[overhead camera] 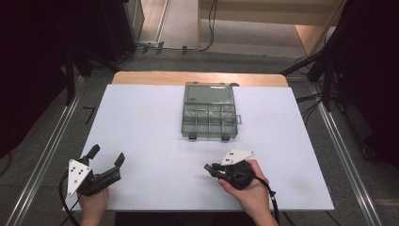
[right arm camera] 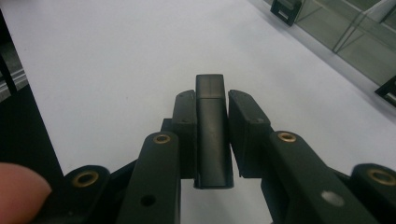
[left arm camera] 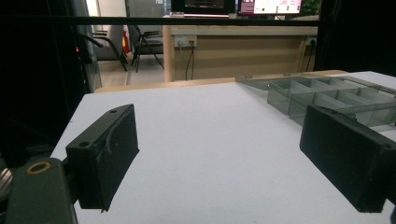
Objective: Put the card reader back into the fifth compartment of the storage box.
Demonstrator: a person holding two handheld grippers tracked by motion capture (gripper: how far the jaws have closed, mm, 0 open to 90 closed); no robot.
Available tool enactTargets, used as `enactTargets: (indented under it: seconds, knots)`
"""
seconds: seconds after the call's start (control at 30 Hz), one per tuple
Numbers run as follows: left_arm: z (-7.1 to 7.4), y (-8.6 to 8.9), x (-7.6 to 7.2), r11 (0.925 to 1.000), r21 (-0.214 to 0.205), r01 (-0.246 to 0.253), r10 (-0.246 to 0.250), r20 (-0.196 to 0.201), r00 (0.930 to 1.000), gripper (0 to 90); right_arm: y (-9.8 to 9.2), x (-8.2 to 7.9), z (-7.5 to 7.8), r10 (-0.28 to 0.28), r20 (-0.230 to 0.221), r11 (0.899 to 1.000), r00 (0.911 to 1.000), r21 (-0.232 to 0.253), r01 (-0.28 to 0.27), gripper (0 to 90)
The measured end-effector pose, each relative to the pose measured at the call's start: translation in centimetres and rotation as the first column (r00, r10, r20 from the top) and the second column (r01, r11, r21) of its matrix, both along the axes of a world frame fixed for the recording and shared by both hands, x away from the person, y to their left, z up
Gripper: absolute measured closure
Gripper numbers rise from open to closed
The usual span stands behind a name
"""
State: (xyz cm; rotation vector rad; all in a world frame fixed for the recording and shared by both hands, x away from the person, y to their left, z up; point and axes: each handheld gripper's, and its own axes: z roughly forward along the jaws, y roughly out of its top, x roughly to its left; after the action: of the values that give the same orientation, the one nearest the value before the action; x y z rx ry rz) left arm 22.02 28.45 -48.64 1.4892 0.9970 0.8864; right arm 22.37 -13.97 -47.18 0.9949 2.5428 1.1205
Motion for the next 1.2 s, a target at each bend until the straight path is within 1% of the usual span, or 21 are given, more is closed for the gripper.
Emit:
enactTargets:
  seconds: [0.23, 0.47, 0.53, 0.6, 0.8, 1.2]
  knots:
    - [0.0, 0.0, 0.0, 1.0000, -0.002, 0.000, 0.000, 0.000, 1.0000, 11.6, 0.1, 0.6, 0.6, 0.004, 0.009, 1.000, 0.9999, -0.004, -0.004, 71.1]
    - [0.0, 0.1, 0.0, 1.0000, -0.004, 0.001, -0.001, 0.000, 1.0000, 11.6, 0.3, 1.2, 1.0, 0.005, 0.005, 1.000, 1.0000, -0.004, -0.005, 71.1]
    - [0.0, 0.1, 0.0, 1.0000, -0.005, 0.002, -0.002, 0.000, 1.0000, 11.6, 0.4, 1.5, 1.1, 0.012, 0.012, 1.000, 0.9999, -0.005, -0.012, 71.1]
    - [0.0, 0.1, 0.0, 1.0000, -0.006, 0.001, -0.001, -0.001, 1.0000, 11.6, 0.5, 1.7, 1.3, 0.008, 0.009, 1.000, 0.9999, -0.003, -0.008, 71.1]
    - [0.0, 0.1, 0.0, 1.0000, -0.008, 0.000, 0.000, -0.001, 1.0000, 11.6, 0.7, 2.3, 2.0, 0.011, 0.024, 1.000, 0.9997, -0.003, -0.011, 71.1]
    - [0.0, 0.1, 0.0, 0.9999, -0.011, 0.001, -0.001, 0.001, 1.0000, 11.6, 1.0, 3.6, 2.7, 0.011, 0.030, 1.000, 0.9995, 0.011, -0.012, 71.1]
